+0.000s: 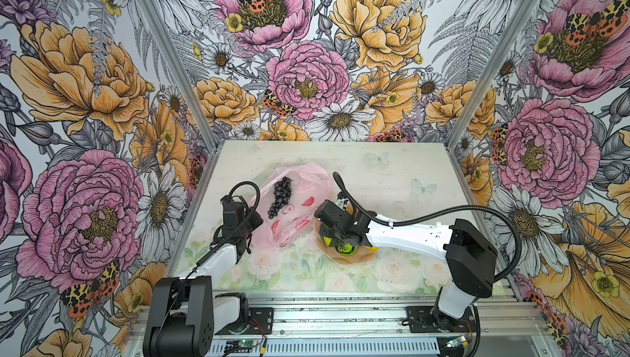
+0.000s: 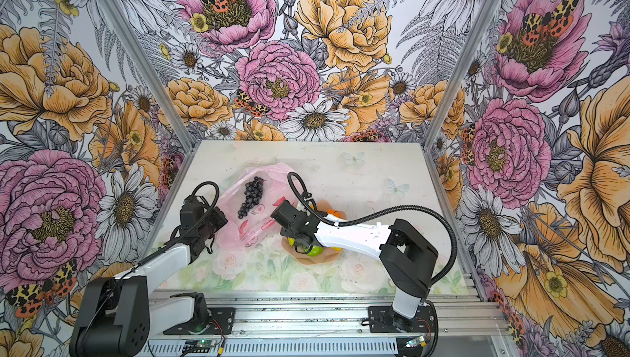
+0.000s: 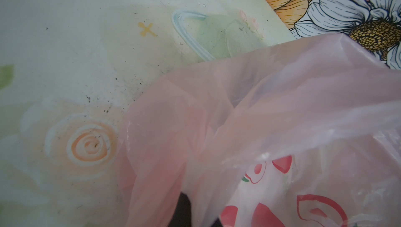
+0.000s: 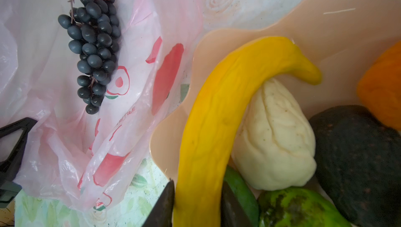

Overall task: Take fruits out of the plastic bag
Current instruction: Place the fruit on the plate.

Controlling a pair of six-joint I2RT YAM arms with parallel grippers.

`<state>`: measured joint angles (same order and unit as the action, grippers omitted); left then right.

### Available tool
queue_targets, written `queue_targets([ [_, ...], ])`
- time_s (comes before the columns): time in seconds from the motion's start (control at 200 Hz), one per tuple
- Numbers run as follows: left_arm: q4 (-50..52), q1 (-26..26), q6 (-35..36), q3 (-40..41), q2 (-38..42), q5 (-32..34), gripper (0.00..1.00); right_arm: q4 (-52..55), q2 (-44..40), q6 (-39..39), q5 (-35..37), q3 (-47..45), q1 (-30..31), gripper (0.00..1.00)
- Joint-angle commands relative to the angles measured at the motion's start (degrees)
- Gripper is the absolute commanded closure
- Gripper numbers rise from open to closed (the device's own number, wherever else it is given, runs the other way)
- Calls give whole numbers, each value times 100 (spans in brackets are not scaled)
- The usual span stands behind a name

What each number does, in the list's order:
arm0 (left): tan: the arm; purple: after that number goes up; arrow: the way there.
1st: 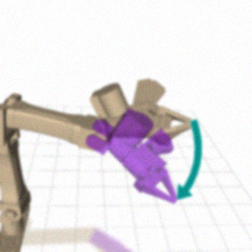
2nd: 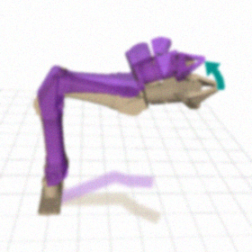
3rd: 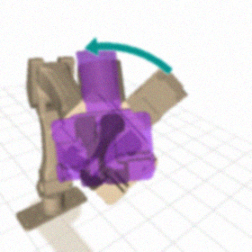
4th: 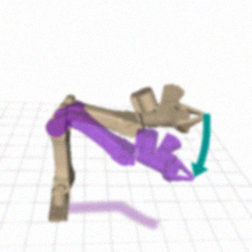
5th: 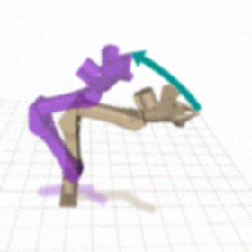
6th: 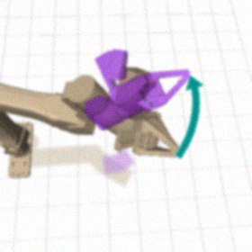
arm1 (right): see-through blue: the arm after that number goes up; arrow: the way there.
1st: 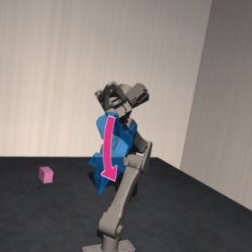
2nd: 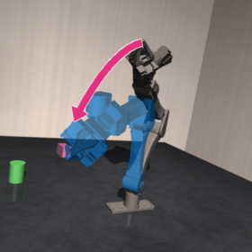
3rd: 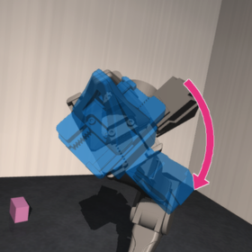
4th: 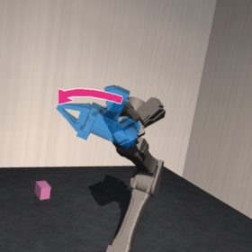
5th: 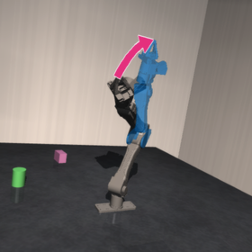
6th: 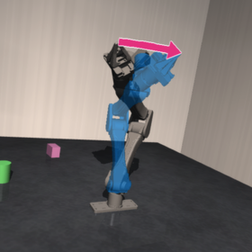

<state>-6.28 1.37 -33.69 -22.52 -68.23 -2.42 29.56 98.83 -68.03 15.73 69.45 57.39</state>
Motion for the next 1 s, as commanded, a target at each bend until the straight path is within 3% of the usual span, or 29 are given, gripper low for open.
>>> queue_targets([
  [0.0, -147, 49, -8, 79, 71, -85, 100, 6, 65, 29, 9, 196, -39, 59],
  [0.175, -155, 33, -2, 73, 64, -91, 100, 3, 9, 102, 42, 211, -35, 55],
  [0.996, -145, -30, 38, 41, 54, -43, 100, -19, 215, 301, -17, 508, -34, 58],
])
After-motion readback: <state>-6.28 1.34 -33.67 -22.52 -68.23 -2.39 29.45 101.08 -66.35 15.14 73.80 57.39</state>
